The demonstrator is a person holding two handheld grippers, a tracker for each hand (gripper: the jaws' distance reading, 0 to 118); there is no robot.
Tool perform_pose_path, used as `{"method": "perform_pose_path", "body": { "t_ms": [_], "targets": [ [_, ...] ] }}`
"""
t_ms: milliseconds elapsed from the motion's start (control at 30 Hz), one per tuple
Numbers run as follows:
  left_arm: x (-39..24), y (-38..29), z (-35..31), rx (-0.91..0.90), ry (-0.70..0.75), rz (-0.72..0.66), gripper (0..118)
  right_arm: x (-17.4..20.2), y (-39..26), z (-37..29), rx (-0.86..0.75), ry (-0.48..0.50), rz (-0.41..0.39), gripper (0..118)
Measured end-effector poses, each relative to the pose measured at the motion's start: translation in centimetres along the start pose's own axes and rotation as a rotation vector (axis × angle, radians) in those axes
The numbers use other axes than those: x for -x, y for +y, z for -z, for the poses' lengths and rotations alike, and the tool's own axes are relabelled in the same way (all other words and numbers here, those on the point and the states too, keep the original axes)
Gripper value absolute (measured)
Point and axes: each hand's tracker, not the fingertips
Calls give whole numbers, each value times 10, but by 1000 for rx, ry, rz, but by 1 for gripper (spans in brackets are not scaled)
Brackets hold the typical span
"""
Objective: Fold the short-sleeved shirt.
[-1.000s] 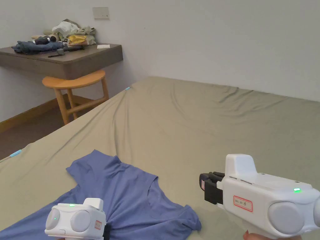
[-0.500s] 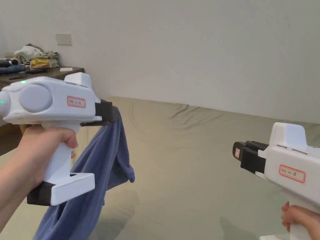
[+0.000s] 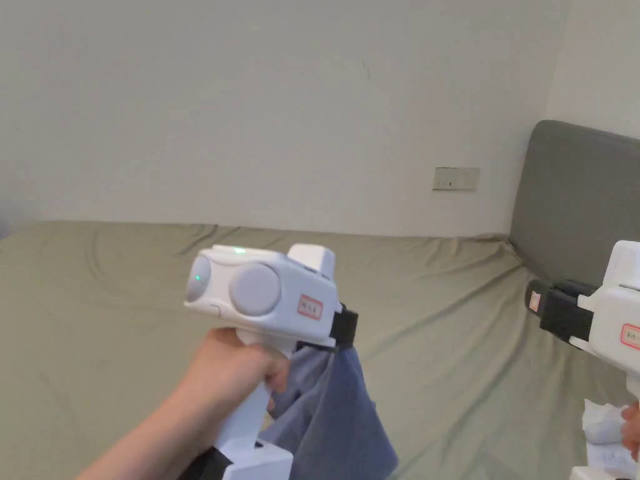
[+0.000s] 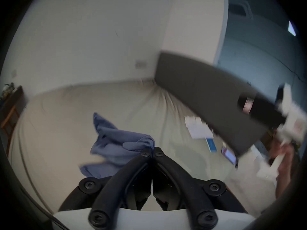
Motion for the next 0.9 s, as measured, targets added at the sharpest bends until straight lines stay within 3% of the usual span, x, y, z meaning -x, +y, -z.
{"method": "perform_pose_path", "body": {
  "t_ms": [100,300,433,467,567,600,633,700,733,900],
  "targets": [
    [-29,-54,65,178,-87,-25,0,-14,-8,-13,13,-34,-32,1],
    [-94,-159,120,398,-184,-5,0,-29,-23,-16,47,-42,-13,1],
    [-127,-210,141,520,-134,154,0,-28,-30,-12,61,-26,-5,1],
    [-130,-220,147,539,-125,170,8,-27,-31,-11,64,-18,-1,1],
    [-131,-241,140,594,-180,72,101,-23,-32,-12,68,-6,-17,1],
    [-127,-245,137,591,-225,15,118,-22,-32,-13,71,-2,-24,1],
    [-122,-242,131,570,-251,-36,117,-22,-31,-15,72,4,-28,1],
    [-103,-215,114,462,-266,-104,99,-22,-30,-18,58,3,-35,1],
    [-90,-195,98,397,-246,-117,99,-22,-29,-18,50,0,-36,1],
    [1,-80,-26,-205,107,-96,102,-18,-20,-20,-11,2,-6,1]
  ]
}}
